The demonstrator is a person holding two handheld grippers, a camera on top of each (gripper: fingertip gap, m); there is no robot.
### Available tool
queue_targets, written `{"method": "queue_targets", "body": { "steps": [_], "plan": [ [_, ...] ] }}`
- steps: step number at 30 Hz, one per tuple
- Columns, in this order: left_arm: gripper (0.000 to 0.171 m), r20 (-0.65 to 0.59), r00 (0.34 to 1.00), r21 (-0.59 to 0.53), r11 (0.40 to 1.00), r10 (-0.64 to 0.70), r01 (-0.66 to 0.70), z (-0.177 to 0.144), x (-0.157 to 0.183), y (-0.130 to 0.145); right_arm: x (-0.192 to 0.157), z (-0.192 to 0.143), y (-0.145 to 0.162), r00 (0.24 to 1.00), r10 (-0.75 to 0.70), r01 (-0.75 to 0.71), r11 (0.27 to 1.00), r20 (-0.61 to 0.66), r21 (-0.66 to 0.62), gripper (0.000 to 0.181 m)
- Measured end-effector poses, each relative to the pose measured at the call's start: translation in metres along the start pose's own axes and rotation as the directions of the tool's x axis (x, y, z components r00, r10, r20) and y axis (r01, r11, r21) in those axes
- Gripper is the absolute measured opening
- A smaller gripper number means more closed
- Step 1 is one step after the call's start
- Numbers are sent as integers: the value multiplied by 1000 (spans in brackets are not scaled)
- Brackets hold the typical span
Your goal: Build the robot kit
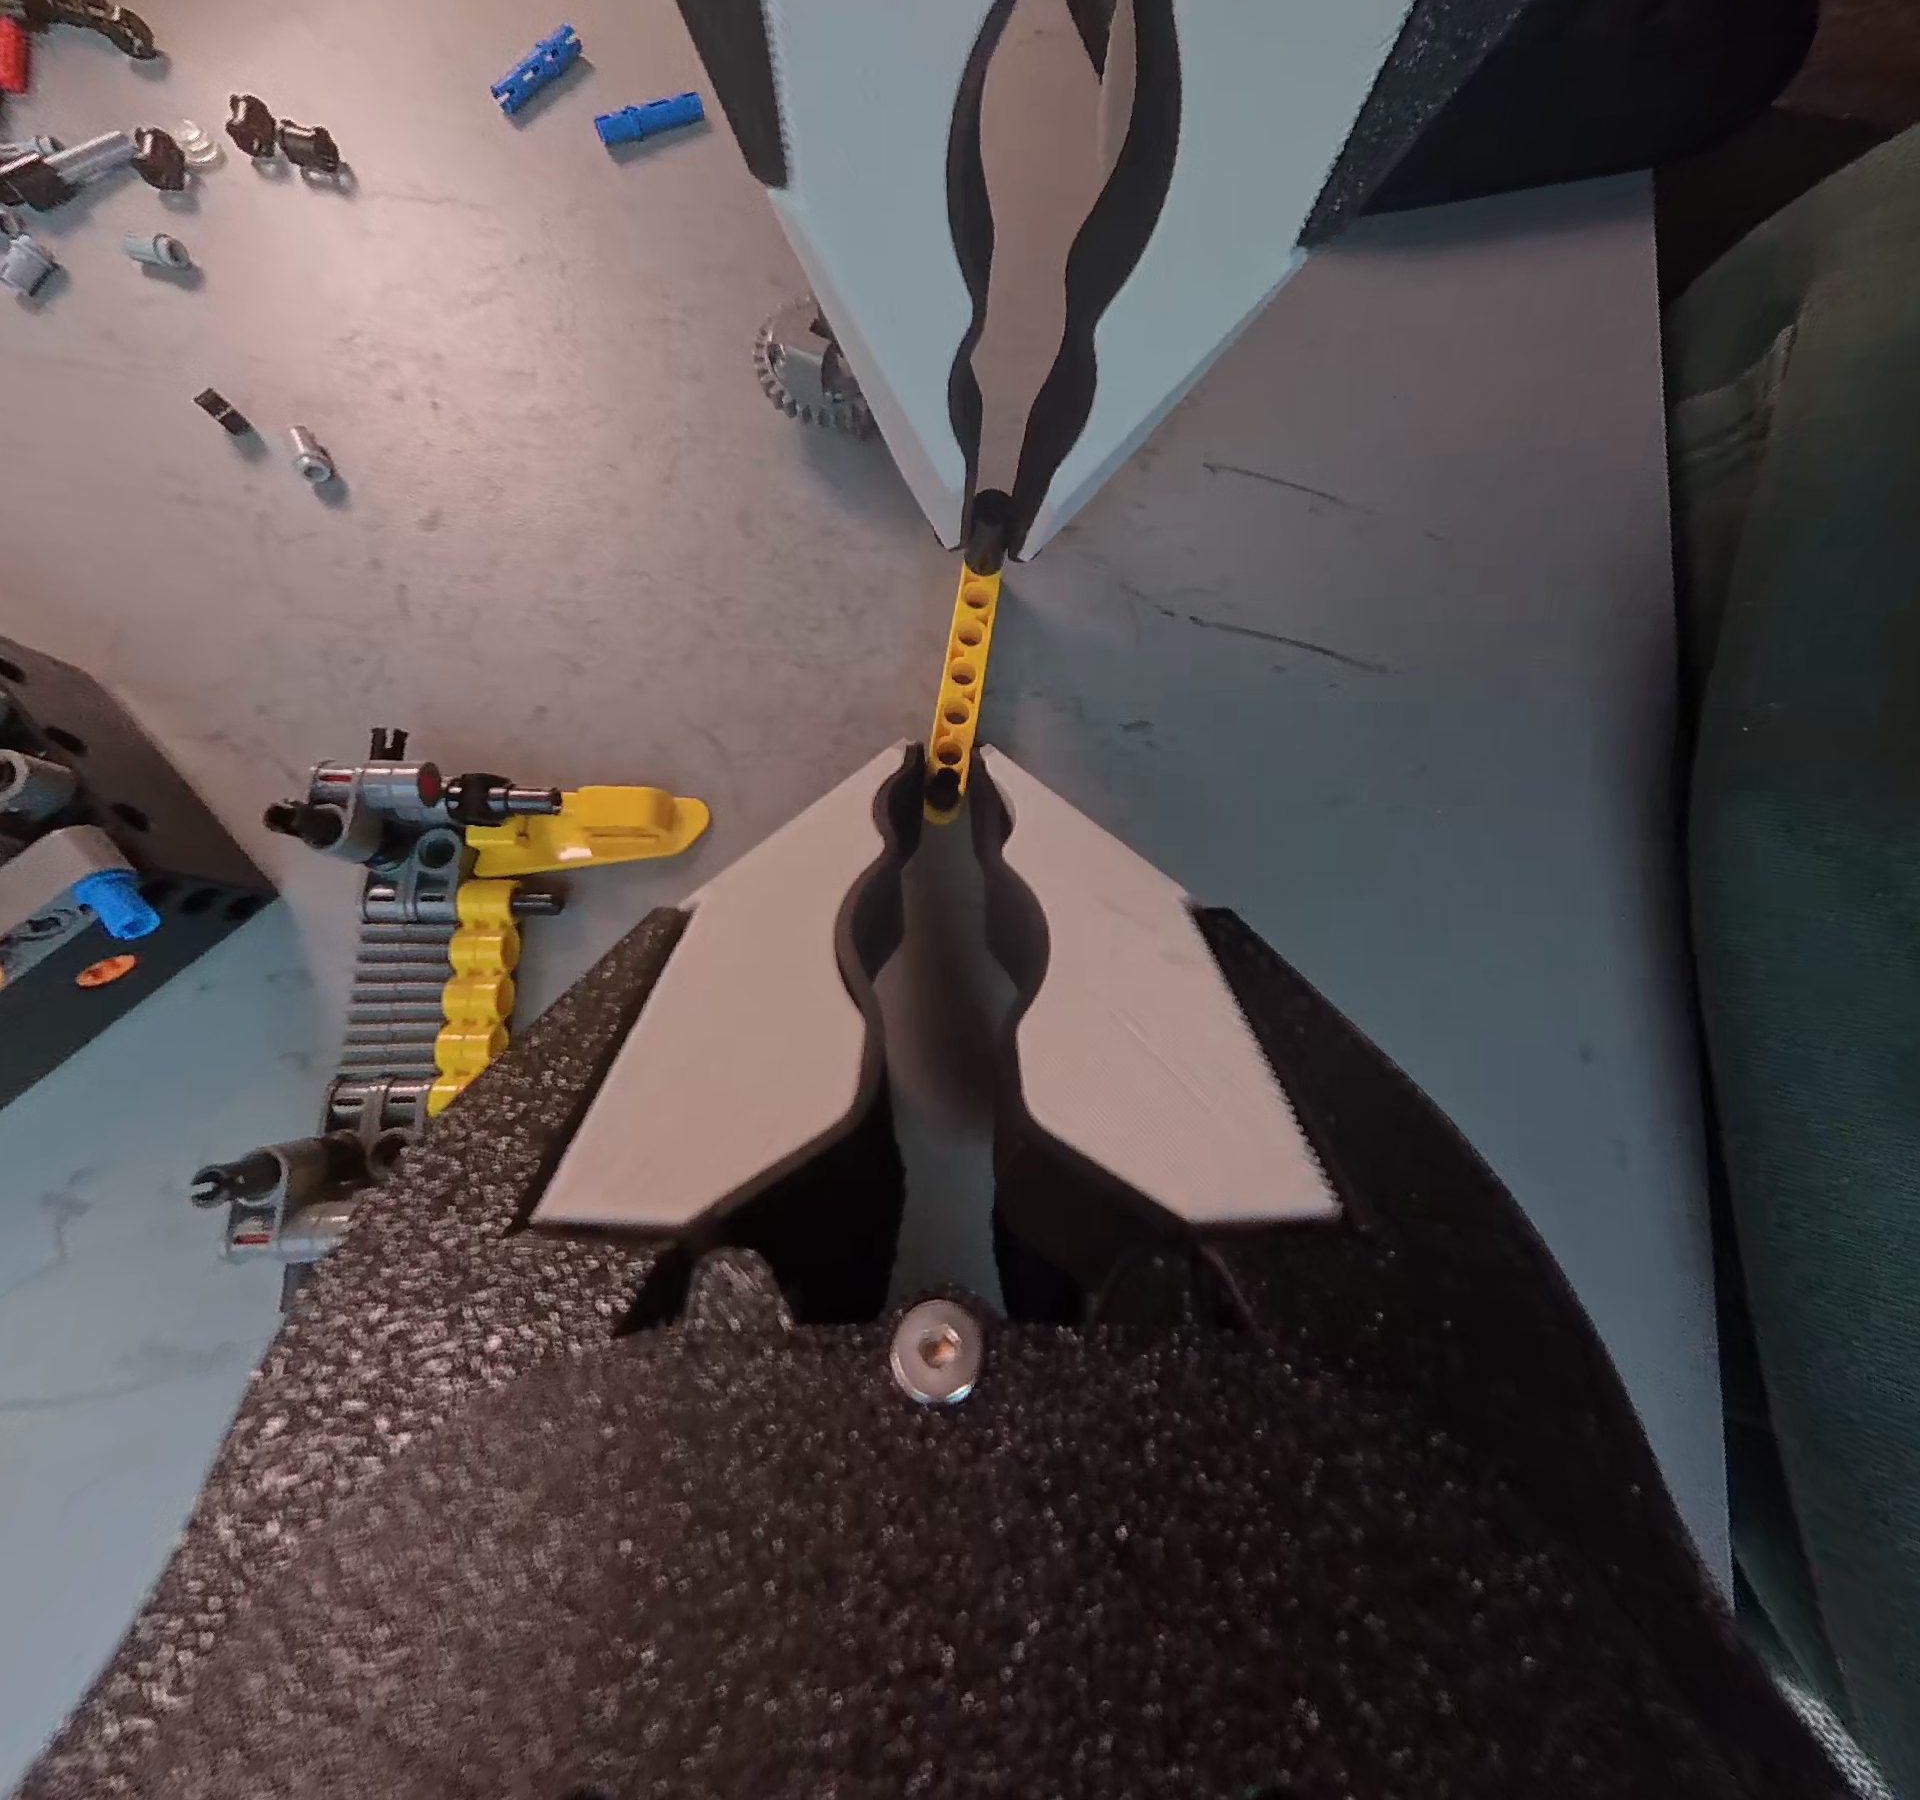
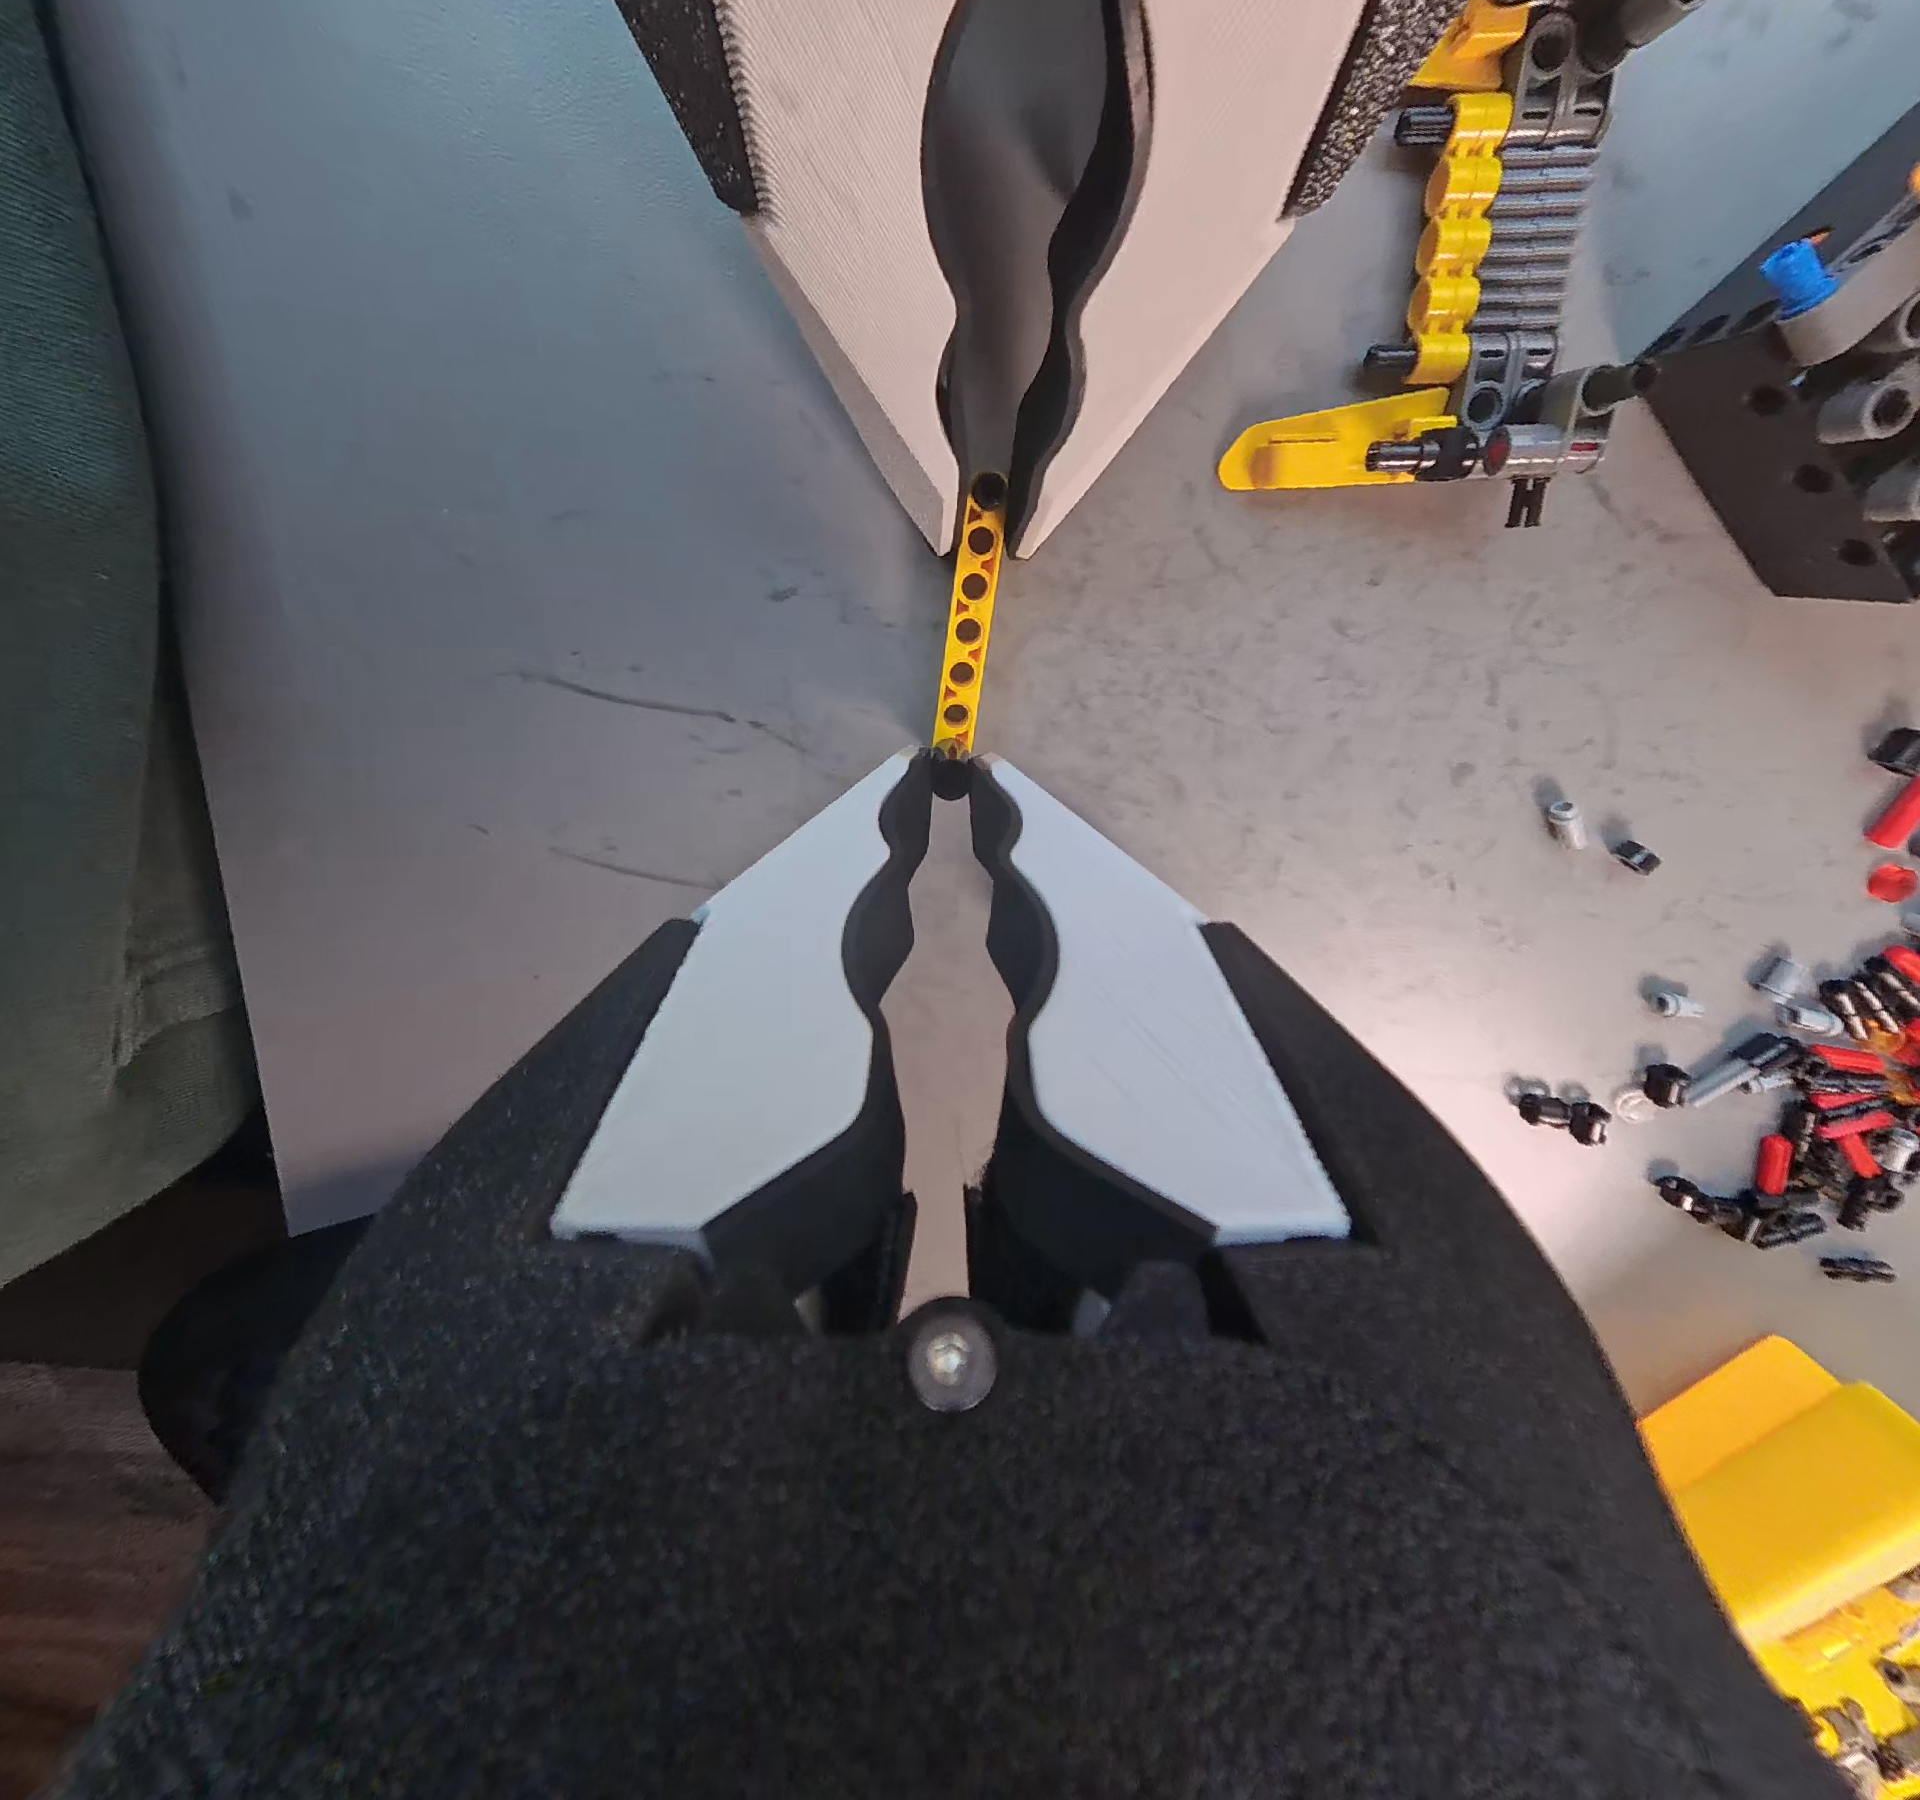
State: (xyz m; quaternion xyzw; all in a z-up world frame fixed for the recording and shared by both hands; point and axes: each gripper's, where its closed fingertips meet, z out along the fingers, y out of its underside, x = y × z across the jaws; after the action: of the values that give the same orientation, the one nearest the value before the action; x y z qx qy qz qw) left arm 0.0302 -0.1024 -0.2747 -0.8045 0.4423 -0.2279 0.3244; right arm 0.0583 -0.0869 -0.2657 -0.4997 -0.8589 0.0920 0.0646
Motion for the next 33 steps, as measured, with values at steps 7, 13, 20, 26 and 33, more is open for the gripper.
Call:
{"method": "queue_targets", "body": {
  "steps": [7, 13, 20, 26, 33],
  "plan": [
    [7, 11, 1000, 0, 1000, 8, -8, 0, -1, 0, -3, 1, 2, 1000, 27, -27, 998, -4, 61, 25],
    [7, 14, 1000, 0, 1000, 10, -10, 0, -1, 0, 7, -31, 10, 986, 159, -147, 965, -42, 219, 32],
    [7, 45, 999, 1, 1000, 18, -18, 1, -1, -1, 36, -51, 72, 923, 341, -292, 922, -179, 253, 30],
    [7, 72, 997, 3, 1000, 3, -3, 2, -2, -3, 53, -50, 126, 835, 487, -454, 873, -256, 181, 23],
    [19, 4, 999, 53, 998, -43, 42, -2, 2, -9, 53, -35, 152, 766, 588, -582, 806, -260, 106, 20]
  ]
}}
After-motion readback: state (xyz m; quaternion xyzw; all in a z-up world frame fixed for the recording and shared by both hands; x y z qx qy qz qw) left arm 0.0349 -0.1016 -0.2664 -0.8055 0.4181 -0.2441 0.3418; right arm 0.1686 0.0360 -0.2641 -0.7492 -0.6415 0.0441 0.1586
